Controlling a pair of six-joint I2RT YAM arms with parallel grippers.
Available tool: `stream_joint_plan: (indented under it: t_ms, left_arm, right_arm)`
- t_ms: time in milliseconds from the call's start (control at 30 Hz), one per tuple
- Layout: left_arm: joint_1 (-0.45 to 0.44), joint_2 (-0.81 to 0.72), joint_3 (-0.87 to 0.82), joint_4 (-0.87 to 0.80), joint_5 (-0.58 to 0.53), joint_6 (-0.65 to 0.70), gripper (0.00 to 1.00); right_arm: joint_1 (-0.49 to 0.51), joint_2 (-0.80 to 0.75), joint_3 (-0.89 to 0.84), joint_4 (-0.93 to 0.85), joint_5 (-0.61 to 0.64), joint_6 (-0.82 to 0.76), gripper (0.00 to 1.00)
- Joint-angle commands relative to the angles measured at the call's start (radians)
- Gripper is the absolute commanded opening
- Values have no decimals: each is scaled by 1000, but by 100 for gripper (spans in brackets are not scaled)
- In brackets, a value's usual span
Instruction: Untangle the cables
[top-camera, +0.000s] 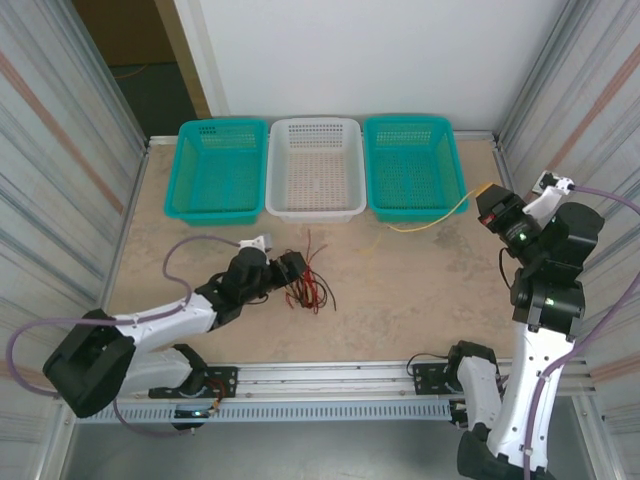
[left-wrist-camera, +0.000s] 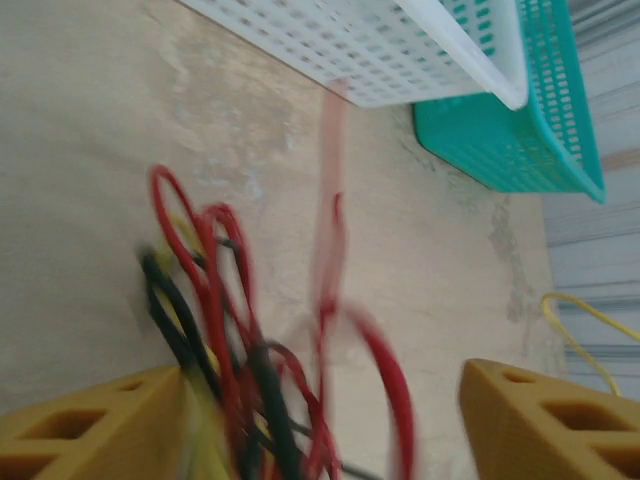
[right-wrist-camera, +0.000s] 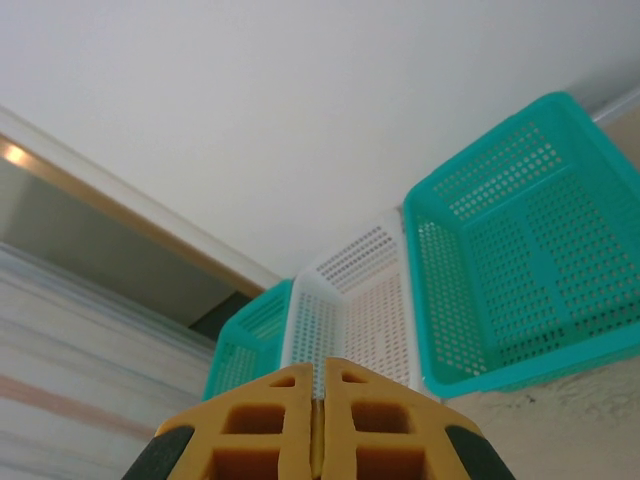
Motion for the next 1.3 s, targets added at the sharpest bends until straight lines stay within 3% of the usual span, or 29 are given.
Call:
stream_joint_plan:
  t_ms: [0,67,233,500,933,1267]
  left_arm:
    - [-19,-34,55,-31,29,28,87]
    - [-21,-109,73,-150,0,43,93]
    - [-9,-313,175,-503,-102,162,98]
    - [49,-423,250,-779,-84,227,95]
    - [67,-363,175,-837,-77,172,90]
    - [174,-339,119,-746,3,166,87]
  right_arm:
    - [43,-4,-1,22,-12,-44,0]
    - [72,6,11,2,1,-67,0]
    - [151,26,18,-5,41,-99,0]
    - [197,100,87,30,202,-106,0]
    - [151,461,225,276,482,-2,0]
    - [165,778,309,485,719,44,0]
